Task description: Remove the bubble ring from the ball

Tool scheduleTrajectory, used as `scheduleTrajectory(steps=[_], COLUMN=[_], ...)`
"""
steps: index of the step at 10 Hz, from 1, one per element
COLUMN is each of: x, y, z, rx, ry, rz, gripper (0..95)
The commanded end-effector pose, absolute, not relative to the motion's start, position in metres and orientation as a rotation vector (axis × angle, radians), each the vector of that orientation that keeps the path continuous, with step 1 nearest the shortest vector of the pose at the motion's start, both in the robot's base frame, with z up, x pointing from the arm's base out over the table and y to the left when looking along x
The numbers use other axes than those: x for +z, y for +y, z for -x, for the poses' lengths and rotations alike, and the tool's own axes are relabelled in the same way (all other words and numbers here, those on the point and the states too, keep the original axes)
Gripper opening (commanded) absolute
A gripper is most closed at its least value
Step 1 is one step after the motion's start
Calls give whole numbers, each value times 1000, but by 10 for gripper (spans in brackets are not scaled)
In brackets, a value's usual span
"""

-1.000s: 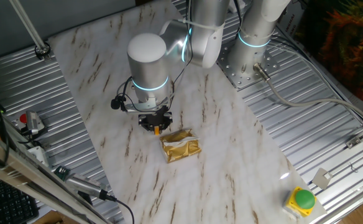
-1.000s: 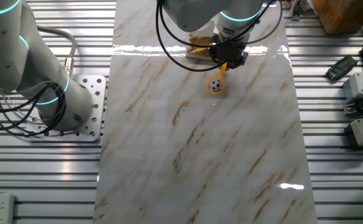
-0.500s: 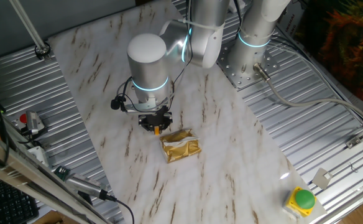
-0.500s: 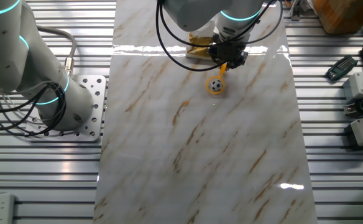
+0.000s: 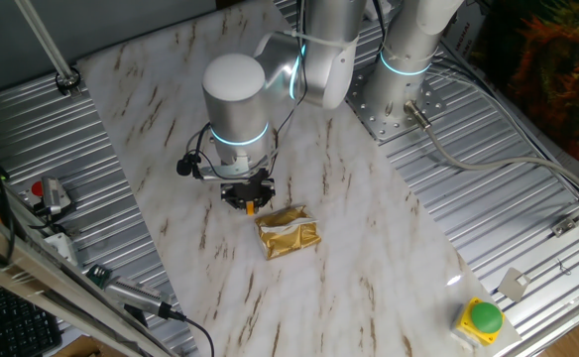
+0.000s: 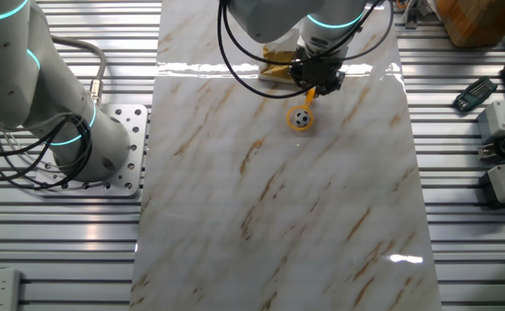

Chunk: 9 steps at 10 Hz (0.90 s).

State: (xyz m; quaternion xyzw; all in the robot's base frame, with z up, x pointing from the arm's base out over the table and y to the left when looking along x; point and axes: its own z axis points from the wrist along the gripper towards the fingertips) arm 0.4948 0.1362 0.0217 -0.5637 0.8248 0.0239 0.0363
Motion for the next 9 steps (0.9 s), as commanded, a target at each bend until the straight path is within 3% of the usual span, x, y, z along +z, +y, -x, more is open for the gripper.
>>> scheduleTrajectory(steps=[1,9], x=[21,23], y=[136,137], z=[-495,-497], rx=[71,69], ry=[2525,2486], rz=[1745,1810], gripper=[0,0])
